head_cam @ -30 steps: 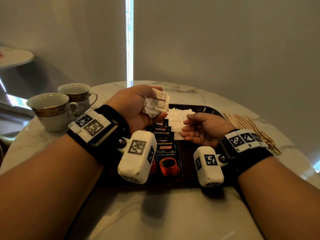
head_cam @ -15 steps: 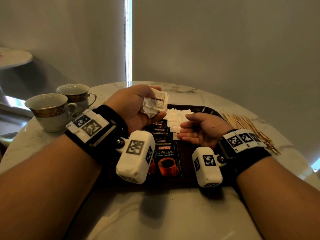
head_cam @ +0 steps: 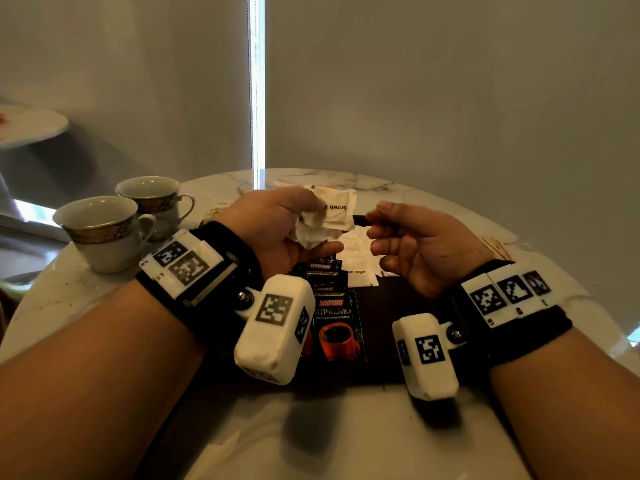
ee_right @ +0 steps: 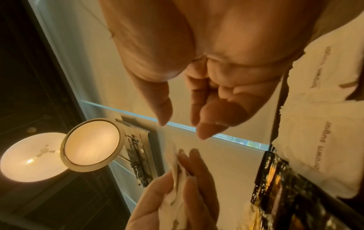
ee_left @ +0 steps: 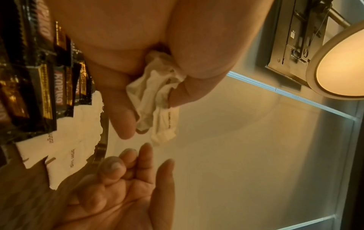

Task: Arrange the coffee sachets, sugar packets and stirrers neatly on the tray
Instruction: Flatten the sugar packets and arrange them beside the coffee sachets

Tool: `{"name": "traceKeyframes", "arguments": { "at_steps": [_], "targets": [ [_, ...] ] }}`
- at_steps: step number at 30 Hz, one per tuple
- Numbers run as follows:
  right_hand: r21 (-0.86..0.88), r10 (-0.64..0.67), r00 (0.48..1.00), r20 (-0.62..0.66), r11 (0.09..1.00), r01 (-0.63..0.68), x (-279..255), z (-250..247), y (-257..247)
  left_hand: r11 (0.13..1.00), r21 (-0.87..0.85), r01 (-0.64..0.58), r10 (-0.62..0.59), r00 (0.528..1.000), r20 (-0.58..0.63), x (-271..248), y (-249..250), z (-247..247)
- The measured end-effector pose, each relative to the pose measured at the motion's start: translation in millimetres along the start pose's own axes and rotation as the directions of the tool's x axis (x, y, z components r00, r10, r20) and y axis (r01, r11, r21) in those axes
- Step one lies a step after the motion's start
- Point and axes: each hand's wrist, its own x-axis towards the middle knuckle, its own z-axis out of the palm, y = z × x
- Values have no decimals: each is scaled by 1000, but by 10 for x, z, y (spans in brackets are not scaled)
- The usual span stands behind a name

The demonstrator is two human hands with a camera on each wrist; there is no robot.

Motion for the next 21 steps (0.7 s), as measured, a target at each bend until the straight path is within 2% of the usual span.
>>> {"name": "traceKeyframes", "arguments": {
  "at_steps": [5,8,12,21],
  "targets": [
    [-39,-26,996,87,999,30,-59,116,22,996,78,-29,27,999,34,14,-30,4],
    [-79,-44,998,35,996,47,-55,141,32,995,91,-39,37,999,24,18,-37,16],
    [-25,-69,997,-35,997,68,-40,151,44,994,103,-32,32,999,3,15,-37,14],
    [91,-84,994,-73,992,90,5,106,31,995,105,-5,3,1000,20,17,-30,25]
  ]
}}
